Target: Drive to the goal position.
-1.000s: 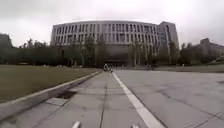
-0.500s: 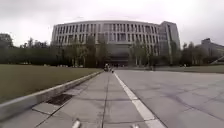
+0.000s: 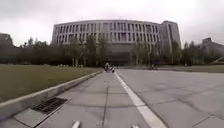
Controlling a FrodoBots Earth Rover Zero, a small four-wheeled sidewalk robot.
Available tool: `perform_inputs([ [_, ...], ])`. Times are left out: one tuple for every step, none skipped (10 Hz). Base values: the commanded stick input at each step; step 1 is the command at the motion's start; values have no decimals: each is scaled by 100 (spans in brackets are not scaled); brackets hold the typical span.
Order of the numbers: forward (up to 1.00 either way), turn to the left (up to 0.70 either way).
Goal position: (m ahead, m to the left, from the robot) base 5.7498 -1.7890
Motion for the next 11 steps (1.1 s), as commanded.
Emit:
perform_inputs([
  [70, 0],
  [70, 0],
  [70, 0],
  [70, 0],
  [70, 0],
  [70, 0],
  [70, 0],
  [70, 0],
  [70, 0],
  [70, 0],
  [70, 0],
])
